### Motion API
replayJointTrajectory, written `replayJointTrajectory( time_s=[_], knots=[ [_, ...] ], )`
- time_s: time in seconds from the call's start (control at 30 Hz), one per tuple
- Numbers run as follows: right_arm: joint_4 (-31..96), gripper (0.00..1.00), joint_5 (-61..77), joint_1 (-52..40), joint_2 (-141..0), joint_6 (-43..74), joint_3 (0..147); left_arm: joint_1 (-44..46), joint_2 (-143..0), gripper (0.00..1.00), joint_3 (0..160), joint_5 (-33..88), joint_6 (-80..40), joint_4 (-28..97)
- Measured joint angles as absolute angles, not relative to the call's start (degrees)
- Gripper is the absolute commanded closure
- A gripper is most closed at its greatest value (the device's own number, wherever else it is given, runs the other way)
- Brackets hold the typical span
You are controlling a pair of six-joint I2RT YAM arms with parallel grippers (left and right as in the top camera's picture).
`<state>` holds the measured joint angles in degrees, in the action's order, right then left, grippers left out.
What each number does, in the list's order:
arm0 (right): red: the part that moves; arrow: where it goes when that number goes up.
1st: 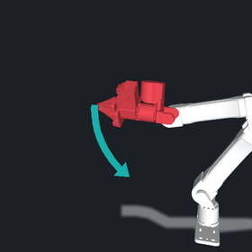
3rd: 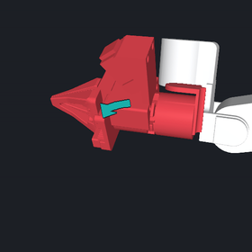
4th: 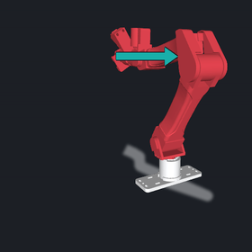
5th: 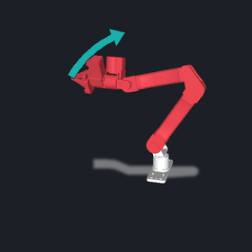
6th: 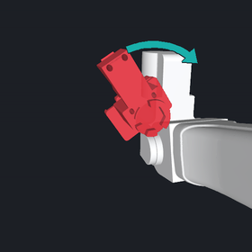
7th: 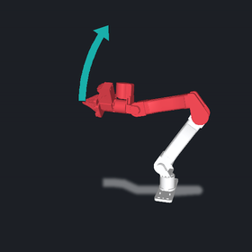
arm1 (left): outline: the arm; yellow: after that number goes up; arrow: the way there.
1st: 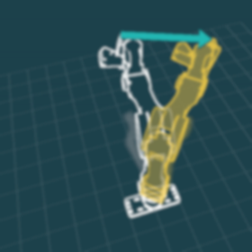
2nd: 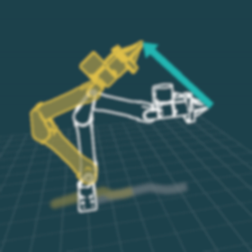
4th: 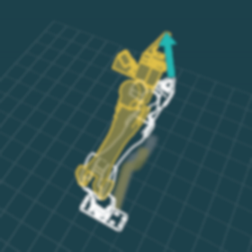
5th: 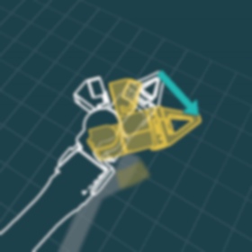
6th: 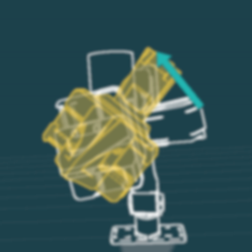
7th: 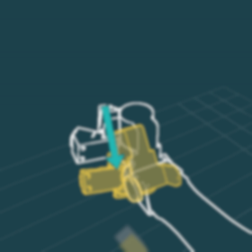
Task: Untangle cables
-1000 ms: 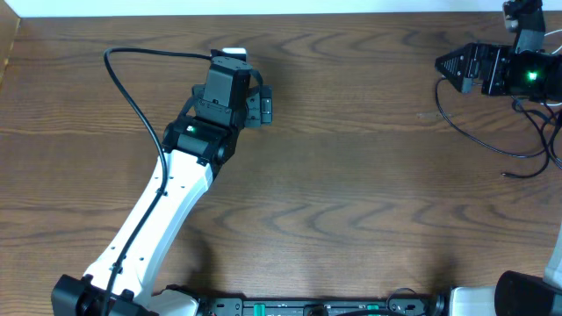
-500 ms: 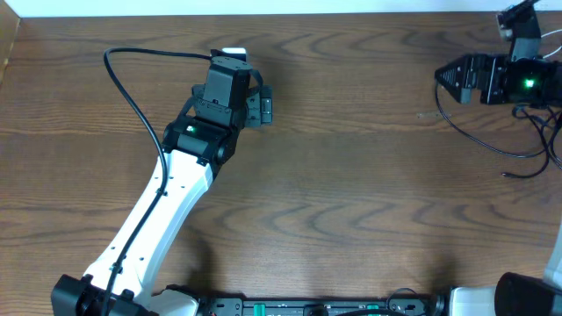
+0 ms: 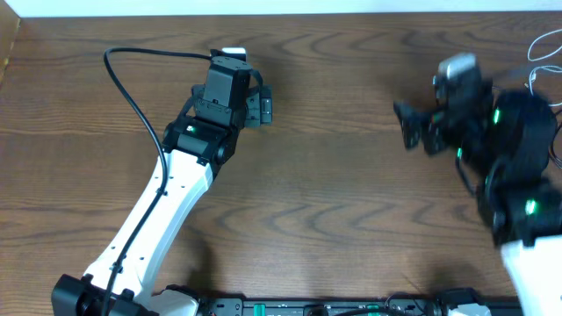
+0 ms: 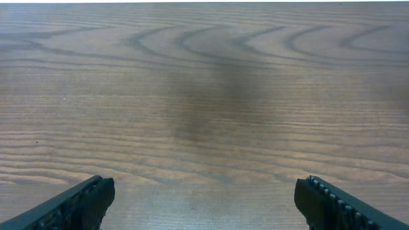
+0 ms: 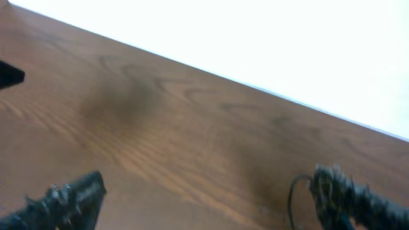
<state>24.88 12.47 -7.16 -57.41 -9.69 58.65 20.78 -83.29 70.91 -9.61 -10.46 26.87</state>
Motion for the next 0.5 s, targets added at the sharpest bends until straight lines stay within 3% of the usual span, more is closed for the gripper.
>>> replayJointTrajectory(
  time_s=[0.3, 0.5],
  knots=[
    [6.0, 0.01, 10.2, -6.3, -33.9, -9.7, 28.1, 20.8, -83.3, 0.05, 70.9, -9.8, -10.5, 26.9],
    [3.7, 0.01, 10.2, -5.0, -20.6, -9.7, 15.7, 20.8, -83.3, 0.05, 70.9, -9.8, -10.5, 26.8]
  ],
)
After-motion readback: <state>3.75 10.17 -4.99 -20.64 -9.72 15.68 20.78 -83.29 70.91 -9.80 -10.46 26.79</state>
